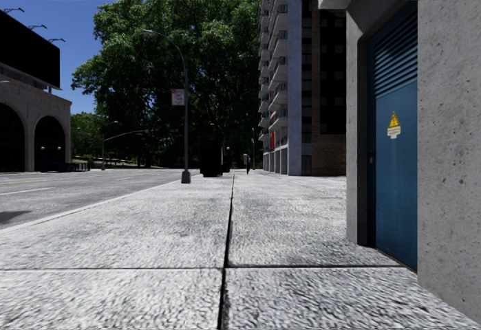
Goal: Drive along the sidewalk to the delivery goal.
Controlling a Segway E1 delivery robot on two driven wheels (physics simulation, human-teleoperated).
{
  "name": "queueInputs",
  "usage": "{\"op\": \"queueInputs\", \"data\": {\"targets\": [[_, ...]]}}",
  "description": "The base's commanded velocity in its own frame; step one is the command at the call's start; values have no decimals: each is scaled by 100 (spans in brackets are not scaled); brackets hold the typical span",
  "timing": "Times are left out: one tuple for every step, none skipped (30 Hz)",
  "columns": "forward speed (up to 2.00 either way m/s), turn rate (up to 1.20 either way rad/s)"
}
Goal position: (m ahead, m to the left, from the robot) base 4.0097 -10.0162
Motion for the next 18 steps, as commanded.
{"op": "queueInputs", "data": {"targets": [[200,0],[200,0],[200,0],[200,0],[200,0],[200,0],[200,0],[200,0],[200,0],[200,0],[200,0],[200,0],[200,0],[200,0],[200,0],[200,0],[200,0],[200,0]]}}
